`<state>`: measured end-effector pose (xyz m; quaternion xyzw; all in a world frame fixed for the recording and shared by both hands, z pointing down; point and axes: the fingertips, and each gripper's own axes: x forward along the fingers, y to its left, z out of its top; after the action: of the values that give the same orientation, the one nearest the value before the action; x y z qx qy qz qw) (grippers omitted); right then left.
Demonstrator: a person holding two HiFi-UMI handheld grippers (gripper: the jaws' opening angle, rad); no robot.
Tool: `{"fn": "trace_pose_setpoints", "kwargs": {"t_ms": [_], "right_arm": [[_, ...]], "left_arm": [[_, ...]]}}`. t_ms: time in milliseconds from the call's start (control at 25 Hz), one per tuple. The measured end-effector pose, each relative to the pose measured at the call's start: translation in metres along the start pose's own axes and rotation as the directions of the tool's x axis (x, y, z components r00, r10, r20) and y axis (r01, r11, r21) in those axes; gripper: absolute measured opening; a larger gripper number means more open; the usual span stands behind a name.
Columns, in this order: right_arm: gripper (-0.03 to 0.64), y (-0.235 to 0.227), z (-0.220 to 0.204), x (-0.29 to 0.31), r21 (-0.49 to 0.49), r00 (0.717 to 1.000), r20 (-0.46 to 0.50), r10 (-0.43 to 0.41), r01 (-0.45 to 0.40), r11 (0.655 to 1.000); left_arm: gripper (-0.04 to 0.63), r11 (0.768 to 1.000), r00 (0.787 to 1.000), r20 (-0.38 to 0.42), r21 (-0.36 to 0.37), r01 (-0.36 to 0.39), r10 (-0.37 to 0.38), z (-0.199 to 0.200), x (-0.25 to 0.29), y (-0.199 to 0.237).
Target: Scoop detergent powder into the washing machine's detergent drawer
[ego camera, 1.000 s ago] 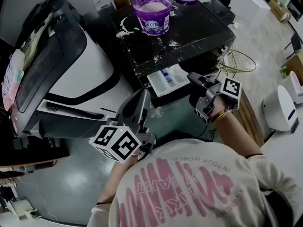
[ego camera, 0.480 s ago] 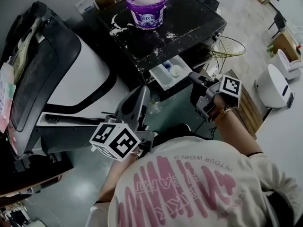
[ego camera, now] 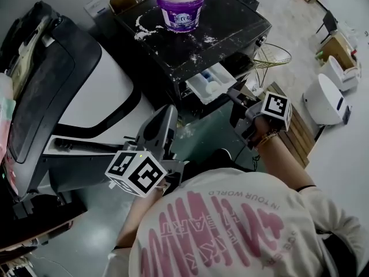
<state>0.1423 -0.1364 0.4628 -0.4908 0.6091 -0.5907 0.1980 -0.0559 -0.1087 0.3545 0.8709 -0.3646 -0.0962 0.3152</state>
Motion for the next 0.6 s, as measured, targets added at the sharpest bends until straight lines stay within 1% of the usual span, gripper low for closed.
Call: {"fn": "trace_pose_setpoints", "kwargs": {"t_ms": [200,400,480,600], "right_arm": [[0.000,0.005,-0.007,0.003,-0.128,0.999,0.033,-0.037,0.041,0.991],[0.000,0.001,-0.015,0.006,-0.213,0.995,0.057,-0.081,0.092,0.973],[0.000,0.001,-0.016,0.007,-0.257,0.993,0.066,-0.100,0.114,0.960],[0.000,0.003,-0.017,0.010,-0.347,0.988,0.079,-0.130,0.149,0.926]], "left_arm": [[0.003,1.000,1.000,-0.009,-0.014,-0.005,0.005,-0.002,-0.016,0.014],[0.003,1.000,1.000,-0.007,-0.025,-0.012,0.012,-0.002,-0.030,0.026],[0.003,1.000,1.000,-0.010,-0.027,-0.012,0.012,-0.001,-0.033,0.030],[0.003,1.000,1.000,-0.016,-0.029,-0.009,0.008,-0.002,-0.034,0.033]]}}
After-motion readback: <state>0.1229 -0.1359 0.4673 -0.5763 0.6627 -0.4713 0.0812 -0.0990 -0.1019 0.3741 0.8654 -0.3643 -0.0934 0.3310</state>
